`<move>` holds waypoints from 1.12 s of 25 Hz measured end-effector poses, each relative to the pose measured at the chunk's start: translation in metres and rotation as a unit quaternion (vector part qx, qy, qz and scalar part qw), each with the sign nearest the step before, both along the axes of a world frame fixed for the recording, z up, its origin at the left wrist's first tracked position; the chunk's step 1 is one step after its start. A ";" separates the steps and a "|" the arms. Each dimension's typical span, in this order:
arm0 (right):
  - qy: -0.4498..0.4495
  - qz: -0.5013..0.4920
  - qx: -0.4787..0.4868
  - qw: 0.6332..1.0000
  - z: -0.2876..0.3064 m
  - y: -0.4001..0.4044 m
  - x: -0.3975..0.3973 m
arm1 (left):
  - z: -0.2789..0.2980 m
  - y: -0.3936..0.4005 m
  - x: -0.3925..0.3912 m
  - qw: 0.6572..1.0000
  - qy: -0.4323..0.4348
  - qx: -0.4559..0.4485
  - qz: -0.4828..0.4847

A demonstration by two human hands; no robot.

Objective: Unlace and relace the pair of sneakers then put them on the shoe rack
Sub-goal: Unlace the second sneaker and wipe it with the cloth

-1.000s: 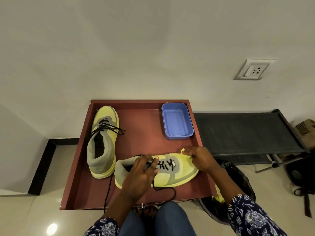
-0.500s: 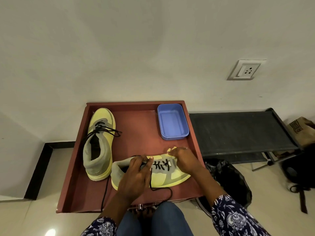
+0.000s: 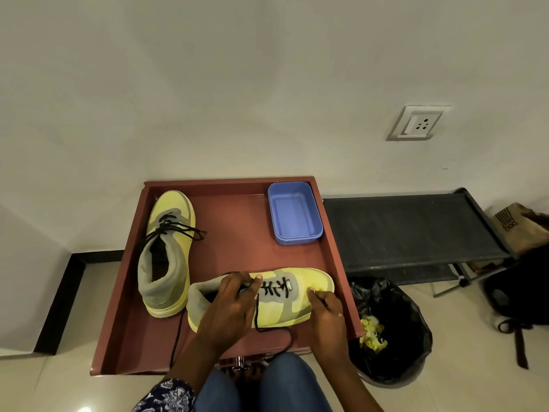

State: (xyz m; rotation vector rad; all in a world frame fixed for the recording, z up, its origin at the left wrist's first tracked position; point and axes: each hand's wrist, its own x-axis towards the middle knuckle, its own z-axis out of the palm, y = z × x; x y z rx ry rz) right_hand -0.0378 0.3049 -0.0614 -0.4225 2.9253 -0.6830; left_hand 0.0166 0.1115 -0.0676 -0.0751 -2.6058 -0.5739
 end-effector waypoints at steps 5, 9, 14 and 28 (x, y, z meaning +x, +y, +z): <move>-0.062 -0.089 -0.014 0.994 0.009 -0.005 -0.041 | 0.002 -0.002 0.000 1.000 -0.017 -0.023 -0.003; -0.077 -0.030 0.101 0.991 0.025 -0.017 -0.069 | 0.002 -0.002 0.001 1.000 -0.005 -0.024 -0.005; -0.130 0.004 0.154 0.979 0.037 -0.030 -0.095 | 0.002 0.000 -0.001 0.999 -0.006 -0.037 0.011; -0.176 0.276 0.076 0.942 0.041 -0.093 -0.089 | 0.001 0.002 -0.001 0.998 0.001 -0.066 0.023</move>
